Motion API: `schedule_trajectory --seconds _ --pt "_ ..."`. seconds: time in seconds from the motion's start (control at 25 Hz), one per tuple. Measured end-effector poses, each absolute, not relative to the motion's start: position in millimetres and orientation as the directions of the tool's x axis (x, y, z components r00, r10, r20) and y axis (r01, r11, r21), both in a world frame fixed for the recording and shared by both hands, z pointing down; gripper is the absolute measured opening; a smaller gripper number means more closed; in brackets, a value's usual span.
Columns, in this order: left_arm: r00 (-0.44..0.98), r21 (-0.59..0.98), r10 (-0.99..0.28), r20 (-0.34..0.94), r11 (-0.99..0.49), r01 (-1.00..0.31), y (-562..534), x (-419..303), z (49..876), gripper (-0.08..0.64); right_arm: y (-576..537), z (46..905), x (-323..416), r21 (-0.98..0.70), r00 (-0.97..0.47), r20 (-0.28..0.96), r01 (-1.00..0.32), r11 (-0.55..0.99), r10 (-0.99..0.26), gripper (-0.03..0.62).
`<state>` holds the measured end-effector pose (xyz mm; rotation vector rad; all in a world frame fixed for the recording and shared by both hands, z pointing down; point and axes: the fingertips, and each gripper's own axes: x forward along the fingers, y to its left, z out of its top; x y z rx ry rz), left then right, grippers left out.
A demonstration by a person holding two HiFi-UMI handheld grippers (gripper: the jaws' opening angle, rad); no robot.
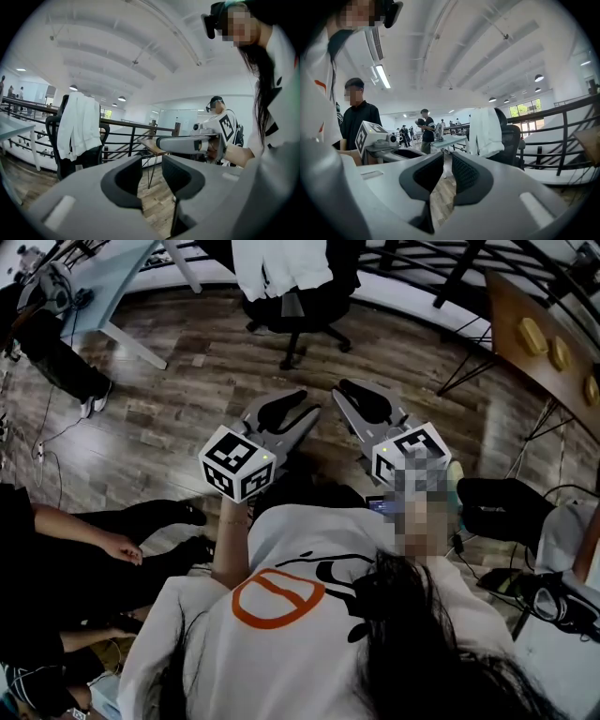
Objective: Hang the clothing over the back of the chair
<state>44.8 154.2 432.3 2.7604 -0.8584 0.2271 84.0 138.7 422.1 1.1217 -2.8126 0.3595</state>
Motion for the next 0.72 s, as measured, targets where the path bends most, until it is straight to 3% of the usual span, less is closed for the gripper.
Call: schedule_trajectory --seconds 0.72 --pt "0.828 0.185 -0.52 0.21 -0.81 -0.556 151.1 52.8 428.4 0.245 136.3 426.3 82.7 -0.194 -0.732 0.188 -0.682 0.706 -0.655 0.064"
